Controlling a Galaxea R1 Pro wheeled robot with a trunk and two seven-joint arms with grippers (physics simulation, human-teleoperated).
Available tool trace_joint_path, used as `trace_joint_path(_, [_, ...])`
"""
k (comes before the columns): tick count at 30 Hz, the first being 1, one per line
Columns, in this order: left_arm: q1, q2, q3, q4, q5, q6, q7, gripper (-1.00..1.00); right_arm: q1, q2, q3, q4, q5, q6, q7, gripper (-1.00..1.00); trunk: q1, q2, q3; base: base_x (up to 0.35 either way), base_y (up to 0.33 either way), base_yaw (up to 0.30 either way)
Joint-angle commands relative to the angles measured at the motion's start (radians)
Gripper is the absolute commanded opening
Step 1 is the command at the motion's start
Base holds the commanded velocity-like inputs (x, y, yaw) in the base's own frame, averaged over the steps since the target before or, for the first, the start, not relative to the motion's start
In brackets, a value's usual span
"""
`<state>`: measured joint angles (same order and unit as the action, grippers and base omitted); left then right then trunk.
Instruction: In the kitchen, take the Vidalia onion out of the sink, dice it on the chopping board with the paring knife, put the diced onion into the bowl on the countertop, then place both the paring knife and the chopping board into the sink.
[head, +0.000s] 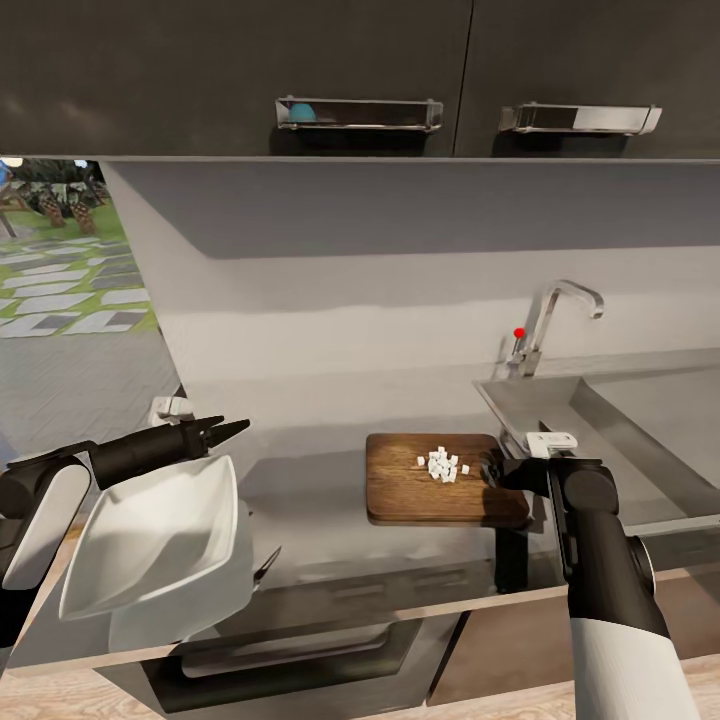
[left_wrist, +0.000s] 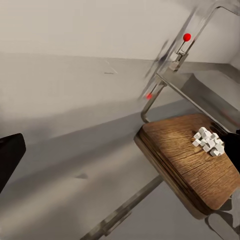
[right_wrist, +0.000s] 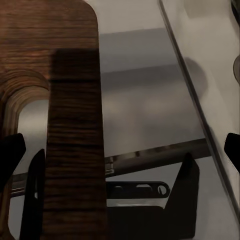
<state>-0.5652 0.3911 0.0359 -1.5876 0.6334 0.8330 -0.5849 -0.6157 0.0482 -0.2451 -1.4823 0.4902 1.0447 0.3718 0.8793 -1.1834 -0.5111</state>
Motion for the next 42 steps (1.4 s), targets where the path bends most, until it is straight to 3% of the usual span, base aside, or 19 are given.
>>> trace_joint_path(1, [-0.001, 0.0, 0.001, 0.0, 0.002, 0.006, -0.002, 1.0, -0.001, 0.001, -0.002, -0.001, 0.01, 0.003, 0.01, 1.0, 0.0, -0.001, -0.001, 0.0, 0.0, 0.0])
trace_joint_path(17, [-0.001, 0.0, 0.001, 0.0, 0.002, 0.006, -0.003, 1.0, -0.001, 0.001, -0.002, -0.001, 0.011, 0.003, 0.01, 1.0, 0.0, -0.001, -0.001, 0.0, 0.0, 0.0])
trace_joint_path(21, [-0.001, 0.0, 0.001, 0.0, 0.002, 0.005, -0.002, 1.0, -0.001, 0.001, -0.002, -0.001, 0.01, 0.003, 0.01, 1.0, -0.015, 0.027, 0.011, 0.0, 0.0, 0.0])
trace_joint_path(42, [-0.001, 0.0, 0.002, 0.0, 0.002, 0.005, -0.002, 1.0, -0.001, 0.001, -0.002, -0.001, 0.011, 0.003, 0.01, 1.0, -0.015, 0.027, 0.011, 0.0, 0.0, 0.0])
